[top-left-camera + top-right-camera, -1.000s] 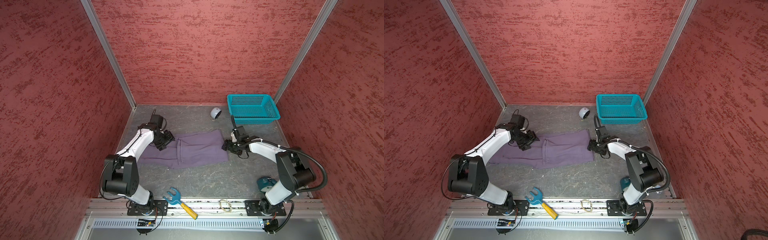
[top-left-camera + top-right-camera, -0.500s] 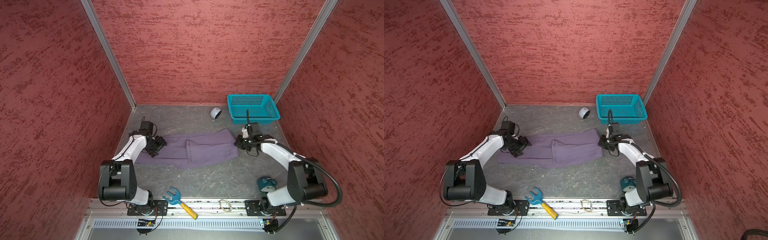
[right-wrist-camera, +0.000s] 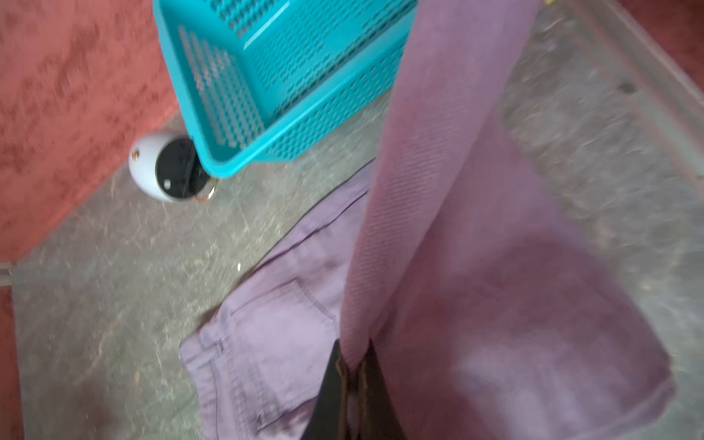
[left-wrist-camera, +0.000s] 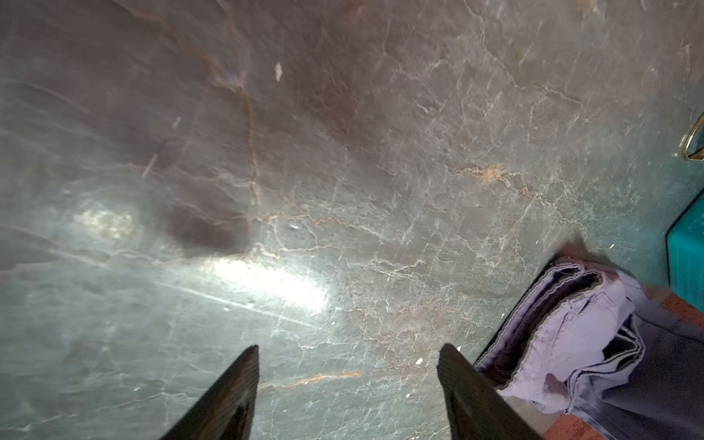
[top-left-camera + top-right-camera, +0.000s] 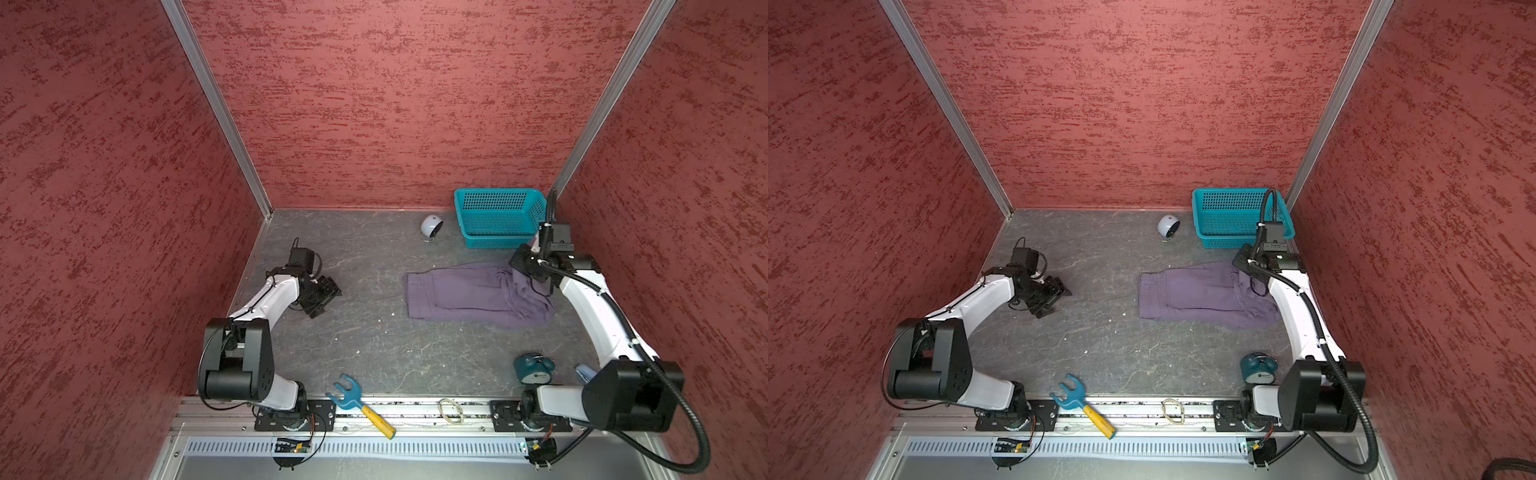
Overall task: Fold and stack the trousers
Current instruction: Fold the trousers at the center of the table.
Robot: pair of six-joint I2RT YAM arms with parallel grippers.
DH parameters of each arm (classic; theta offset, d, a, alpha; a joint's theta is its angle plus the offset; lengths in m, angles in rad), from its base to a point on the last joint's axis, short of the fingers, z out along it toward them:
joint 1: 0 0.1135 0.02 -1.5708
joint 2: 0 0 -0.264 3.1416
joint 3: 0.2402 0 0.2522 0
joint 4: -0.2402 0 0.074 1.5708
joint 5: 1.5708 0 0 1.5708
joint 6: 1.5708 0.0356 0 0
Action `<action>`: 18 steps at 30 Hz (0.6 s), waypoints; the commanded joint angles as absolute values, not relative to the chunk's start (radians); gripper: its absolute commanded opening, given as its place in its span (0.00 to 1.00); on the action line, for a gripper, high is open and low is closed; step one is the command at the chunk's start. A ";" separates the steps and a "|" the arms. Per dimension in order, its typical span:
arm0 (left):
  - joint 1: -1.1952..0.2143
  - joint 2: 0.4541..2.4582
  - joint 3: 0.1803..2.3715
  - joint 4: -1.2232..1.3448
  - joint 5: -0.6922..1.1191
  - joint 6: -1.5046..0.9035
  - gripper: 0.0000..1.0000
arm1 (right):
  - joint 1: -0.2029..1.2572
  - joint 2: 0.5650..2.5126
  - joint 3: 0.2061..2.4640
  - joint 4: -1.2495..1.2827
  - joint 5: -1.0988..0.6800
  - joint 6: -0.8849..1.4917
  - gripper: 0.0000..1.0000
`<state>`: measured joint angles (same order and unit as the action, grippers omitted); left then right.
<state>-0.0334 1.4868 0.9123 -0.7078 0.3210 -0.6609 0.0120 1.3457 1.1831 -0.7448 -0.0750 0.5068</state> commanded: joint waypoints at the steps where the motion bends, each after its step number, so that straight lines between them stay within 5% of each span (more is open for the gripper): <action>1: -0.064 1.505 0.930 -0.645 0.348 -0.678 0.75 | 0.120 1.370 1.234 -0.737 -0.064 0.533 0.00; 18: -0.210 1.647 1.001 -0.550 0.409 -0.714 0.77 | 0.528 1.623 1.383 -0.671 -0.066 0.642 0.00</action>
